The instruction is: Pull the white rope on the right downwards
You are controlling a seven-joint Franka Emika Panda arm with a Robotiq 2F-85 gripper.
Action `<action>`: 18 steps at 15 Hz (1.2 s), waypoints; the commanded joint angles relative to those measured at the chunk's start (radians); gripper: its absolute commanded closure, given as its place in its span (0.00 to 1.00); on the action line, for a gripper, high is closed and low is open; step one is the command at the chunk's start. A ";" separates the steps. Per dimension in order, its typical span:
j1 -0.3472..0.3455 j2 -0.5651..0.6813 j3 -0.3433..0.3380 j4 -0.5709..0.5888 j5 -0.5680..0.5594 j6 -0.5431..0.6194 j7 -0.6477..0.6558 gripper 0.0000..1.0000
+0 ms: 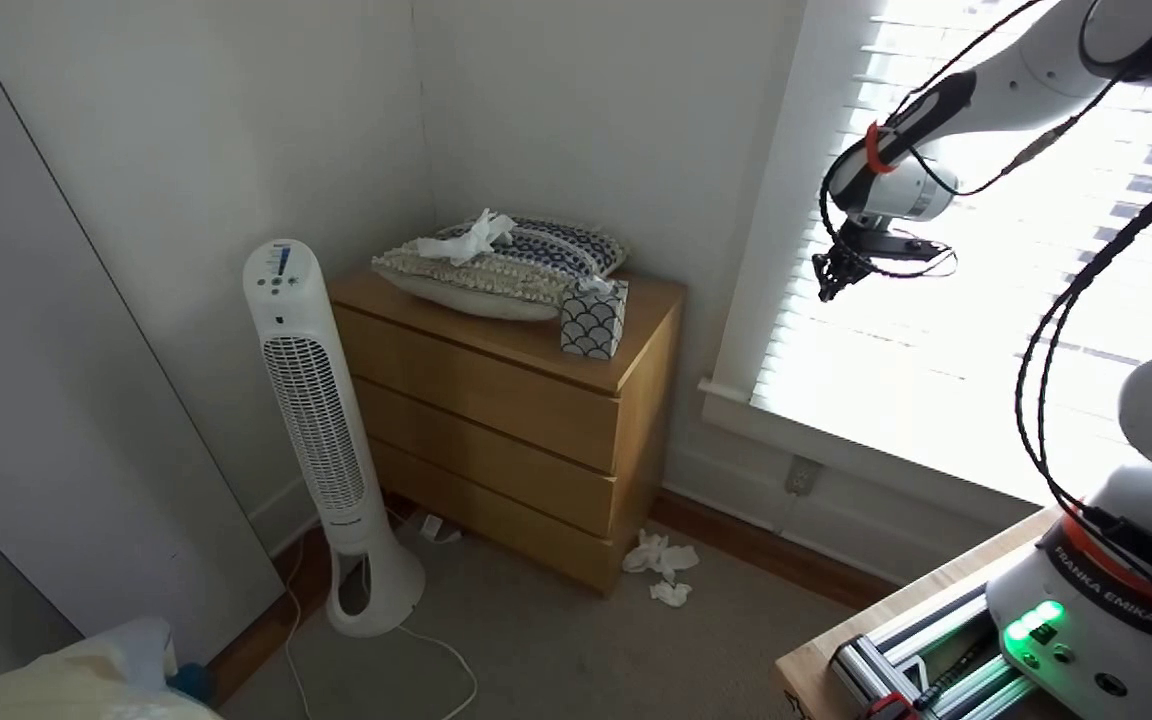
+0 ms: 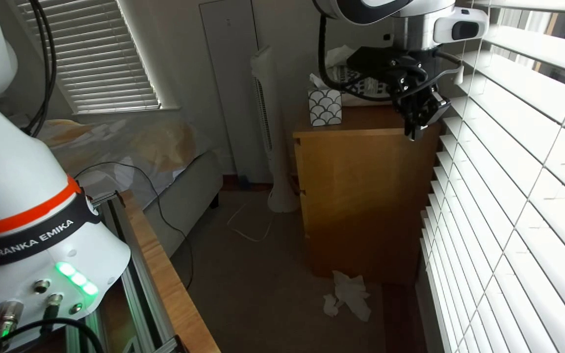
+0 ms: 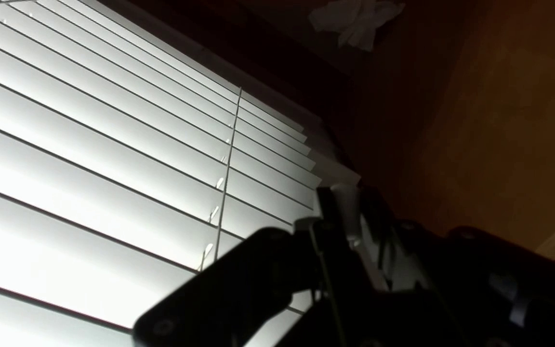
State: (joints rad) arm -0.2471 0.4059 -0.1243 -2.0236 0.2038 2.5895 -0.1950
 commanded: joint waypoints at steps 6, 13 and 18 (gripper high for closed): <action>0.025 -0.027 -0.020 -0.008 -0.088 -0.010 0.080 0.43; 0.094 -0.170 -0.043 -0.059 -0.161 -0.100 0.259 0.00; 0.147 -0.348 -0.045 -0.113 -0.240 -0.212 0.487 0.00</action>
State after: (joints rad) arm -0.1336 0.1879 -0.1542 -2.0548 0.0318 2.4223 0.1647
